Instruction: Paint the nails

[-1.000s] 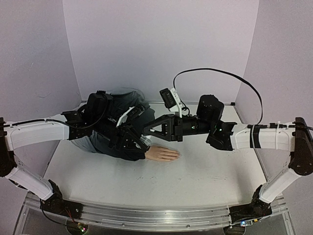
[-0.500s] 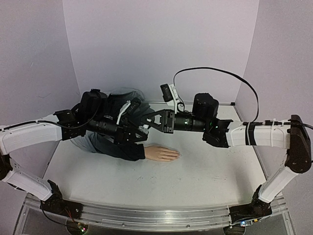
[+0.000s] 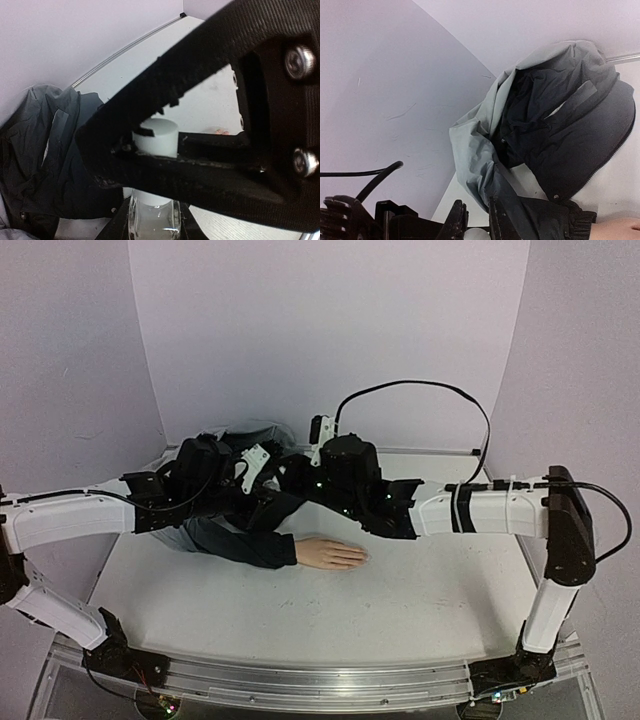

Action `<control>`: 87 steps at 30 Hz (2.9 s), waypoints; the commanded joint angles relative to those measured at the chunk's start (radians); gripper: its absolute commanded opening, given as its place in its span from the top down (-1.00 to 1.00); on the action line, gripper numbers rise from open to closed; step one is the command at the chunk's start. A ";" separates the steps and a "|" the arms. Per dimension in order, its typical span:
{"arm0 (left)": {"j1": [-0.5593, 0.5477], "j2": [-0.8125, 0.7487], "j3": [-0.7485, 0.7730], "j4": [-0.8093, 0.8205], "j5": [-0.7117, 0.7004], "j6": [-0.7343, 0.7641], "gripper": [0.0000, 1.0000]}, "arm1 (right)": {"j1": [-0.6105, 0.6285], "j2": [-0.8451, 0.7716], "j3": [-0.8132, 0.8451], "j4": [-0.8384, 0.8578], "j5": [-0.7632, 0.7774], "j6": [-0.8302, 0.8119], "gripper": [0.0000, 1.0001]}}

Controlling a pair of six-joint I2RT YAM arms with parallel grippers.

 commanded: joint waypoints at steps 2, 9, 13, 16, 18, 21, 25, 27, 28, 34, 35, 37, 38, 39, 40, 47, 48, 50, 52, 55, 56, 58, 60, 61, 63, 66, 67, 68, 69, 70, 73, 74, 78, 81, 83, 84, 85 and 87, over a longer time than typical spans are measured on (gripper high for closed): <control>-0.043 -0.068 -0.031 0.343 -0.014 0.042 1.00 | 0.094 -0.073 -0.045 -0.128 -0.048 -0.038 0.88; -0.042 -0.135 -0.146 0.301 0.036 -0.088 1.00 | 0.004 -0.329 -0.192 -0.132 -0.103 -0.170 -0.24; -0.042 -0.144 -0.144 0.258 0.098 -0.143 1.00 | -0.030 -0.445 -0.252 -0.131 -0.238 -0.277 -0.71; -0.026 -0.142 -0.124 0.244 0.281 -0.161 1.00 | -0.072 -0.499 -0.293 -0.131 -0.347 -0.346 -0.90; -0.009 -0.137 -0.100 0.245 0.479 -0.174 1.00 | -0.109 -0.523 -0.317 -0.118 -0.457 -0.383 -0.91; -0.003 -0.108 -0.042 0.246 0.793 -0.173 1.00 | -0.135 -0.548 -0.351 -0.066 -0.645 -0.444 -0.88; -0.004 -0.056 0.030 0.245 1.026 -0.216 1.00 | -0.136 -0.561 -0.383 0.049 -0.828 -0.447 -0.80; -0.007 -0.039 0.046 0.246 1.068 -0.225 1.00 | -0.136 -0.554 -0.385 0.081 -0.860 -0.427 -0.76; -0.010 -0.031 0.049 0.246 1.081 -0.226 1.00 | -0.137 -0.551 -0.389 0.098 -0.867 -0.415 -0.72; -0.017 0.000 0.067 0.246 1.123 -0.239 1.00 | -0.136 -0.512 -0.392 0.219 -0.948 -0.337 -0.38; -0.018 0.002 0.067 0.247 1.125 -0.239 1.00 | -0.136 -0.503 -0.390 0.232 -0.959 -0.329 -0.36; -0.017 0.003 0.068 0.246 1.126 -0.238 1.00 | -0.136 -0.488 -0.381 0.242 -0.971 -0.320 -0.26; -0.017 0.002 0.069 0.246 1.127 -0.238 1.00 | -0.137 -0.481 -0.378 0.247 -0.976 -0.317 -0.22; -0.017 0.002 0.068 0.246 1.127 -0.237 1.00 | -0.136 -0.475 -0.373 0.252 -0.980 -0.314 -0.20; -0.017 0.003 0.068 0.246 1.129 -0.237 1.00 | -0.136 -0.469 -0.368 0.256 -0.985 -0.311 -0.16; -0.017 0.005 0.064 0.246 1.130 -0.233 1.00 | -0.137 -0.439 -0.356 0.299 -0.996 -0.287 0.20; -0.017 0.006 0.063 0.246 1.131 -0.232 1.00 | -0.136 -0.435 -0.357 0.311 -1.001 -0.281 0.24; -0.018 0.007 0.063 0.246 1.133 -0.231 1.00 | -0.136 -0.423 -0.355 0.327 -1.011 -0.270 0.27; -0.017 0.006 0.064 0.246 1.132 -0.231 1.00 | -0.136 -0.413 -0.353 0.337 -1.020 -0.265 0.34; -0.017 0.002 0.063 0.246 1.123 -0.230 1.00 | -0.136 -0.402 -0.350 0.347 -1.028 -0.259 0.42; -0.017 0.000 0.063 0.246 1.119 -0.229 1.00 | -0.136 -0.399 -0.350 0.352 -1.033 -0.258 0.46; -0.017 -0.006 0.063 0.246 1.104 -0.227 1.00 | -0.134 -0.395 -0.351 0.356 -1.037 -0.256 0.55; -0.017 -0.015 0.062 0.246 1.071 -0.225 1.00 | -0.134 -0.392 -0.353 0.357 -1.040 -0.256 0.71; -0.017 -0.020 0.061 0.246 1.051 -0.223 1.00 | -0.134 -0.391 -0.354 0.357 -1.040 -0.256 0.82; -0.017 -0.033 0.058 0.246 0.985 -0.222 1.00 | -0.135 -0.388 -0.358 0.357 -1.037 -0.255 1.00; -0.017 -0.060 0.048 0.246 0.827 -0.222 1.00 | -0.135 -0.381 -0.366 0.357 -1.023 -0.255 1.00; -0.017 -0.070 0.043 0.247 0.732 -0.223 1.00 | -0.135 -0.375 -0.368 0.356 -1.011 -0.252 1.00; -0.017 -0.080 0.041 0.247 0.649 -0.216 1.00 | -0.134 -0.367 -0.368 0.354 -0.989 -0.243 1.00; -0.017 -0.090 0.035 0.246 0.550 -0.206 1.00 | -0.134 -0.356 -0.361 0.340 -0.964 -0.240 1.00; -0.017 -0.101 0.026 0.244 0.433 -0.190 1.00 | -0.134 -0.340 -0.350 0.316 -0.928 -0.240 1.00; -0.019 -0.118 0.007 0.245 0.021 -0.119 1.00 | -0.116 -0.276 -0.275 0.151 -0.680 -0.216 1.00; -0.019 -0.110 0.013 0.246 -0.073 -0.069 1.00 | -0.090 -0.252 -0.228 0.054 -0.508 -0.197 1.00; -0.019 -0.071 0.050 0.248 -0.152 0.017 1.00 | 0.082 -0.120 -0.046 -0.159 -0.040 -0.077 1.00; -0.019 -0.066 0.052 0.248 -0.114 0.034 1.00 | 0.105 -0.068 0.006 -0.148 -0.025 -0.074 1.00; -0.019 -0.073 0.036 0.247 -0.092 0.038 1.00 | 0.104 -0.081 0.002 -0.141 -0.013 -0.109 1.00; -0.019 -0.081 0.020 0.246 -0.076 0.036 1.00 | 0.104 -0.107 -0.012 -0.124 -0.013 -0.129 1.00; -0.019 -0.091 0.004 0.246 -0.057 0.036 1.00 | 0.101 -0.130 -0.026 -0.106 -0.013 -0.150 1.00; -0.019 -0.110 -0.030 0.246 -0.028 0.017 1.00 | 0.091 -0.178 -0.049 -0.092 -0.009 -0.191 1.00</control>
